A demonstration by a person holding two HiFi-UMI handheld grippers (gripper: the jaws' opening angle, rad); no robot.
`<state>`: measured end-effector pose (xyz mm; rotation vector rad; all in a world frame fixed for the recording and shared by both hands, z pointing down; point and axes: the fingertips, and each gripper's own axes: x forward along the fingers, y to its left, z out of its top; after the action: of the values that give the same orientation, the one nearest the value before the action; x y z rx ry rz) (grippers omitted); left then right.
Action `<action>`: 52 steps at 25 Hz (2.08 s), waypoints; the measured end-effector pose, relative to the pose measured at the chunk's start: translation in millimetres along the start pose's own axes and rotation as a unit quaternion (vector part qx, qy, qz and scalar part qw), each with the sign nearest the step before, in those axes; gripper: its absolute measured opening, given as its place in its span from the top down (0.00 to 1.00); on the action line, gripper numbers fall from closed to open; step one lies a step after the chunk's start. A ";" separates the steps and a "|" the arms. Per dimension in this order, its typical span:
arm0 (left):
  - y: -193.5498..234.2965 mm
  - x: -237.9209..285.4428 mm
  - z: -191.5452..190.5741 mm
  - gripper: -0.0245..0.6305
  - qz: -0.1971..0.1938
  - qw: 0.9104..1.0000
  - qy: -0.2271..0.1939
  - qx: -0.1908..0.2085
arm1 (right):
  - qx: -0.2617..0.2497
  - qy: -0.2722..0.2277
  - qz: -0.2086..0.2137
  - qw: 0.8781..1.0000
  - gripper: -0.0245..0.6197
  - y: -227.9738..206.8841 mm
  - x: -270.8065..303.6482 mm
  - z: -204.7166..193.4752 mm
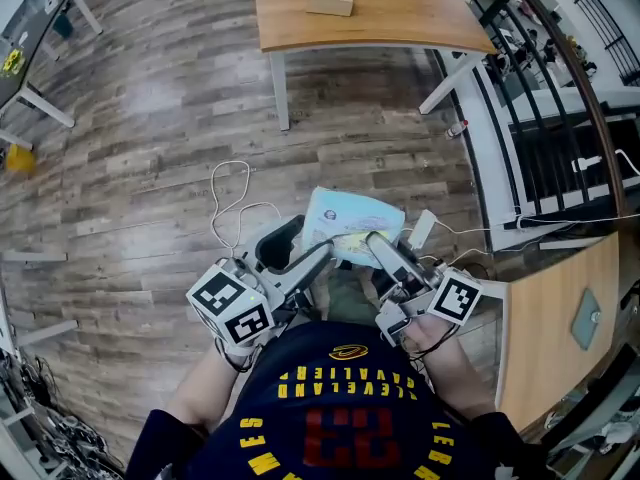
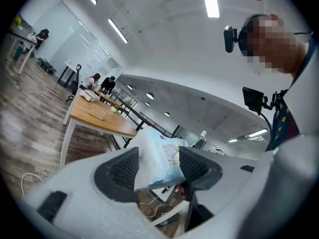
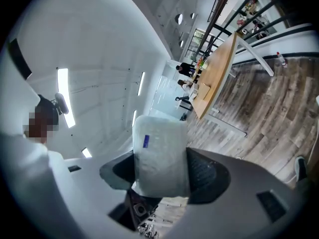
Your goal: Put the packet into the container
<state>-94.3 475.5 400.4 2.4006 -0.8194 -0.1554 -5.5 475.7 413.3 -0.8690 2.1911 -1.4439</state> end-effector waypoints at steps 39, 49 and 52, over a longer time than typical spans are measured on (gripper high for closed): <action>103.9 152.2 82.1 0.84 0.175 0.976 -0.105 -0.080 | -0.285 0.056 -0.016 0.957 0.60 -63.9 70.2 203.1; 130.8 193.7 98.6 0.83 0.158 0.984 -0.077 -0.015 | -0.262 0.045 -0.054 0.962 0.85 -96.2 97.0 236.5; 144.8 210.5 110.0 0.81 0.146 0.987 -0.065 0.001 | -0.266 0.030 -0.070 0.961 0.88 -102.8 112.0 255.8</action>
<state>-32.3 204.4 409.0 2.2585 -1.2204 -0.1956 97.2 196.5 407.1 -1.1820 2.6644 -0.9448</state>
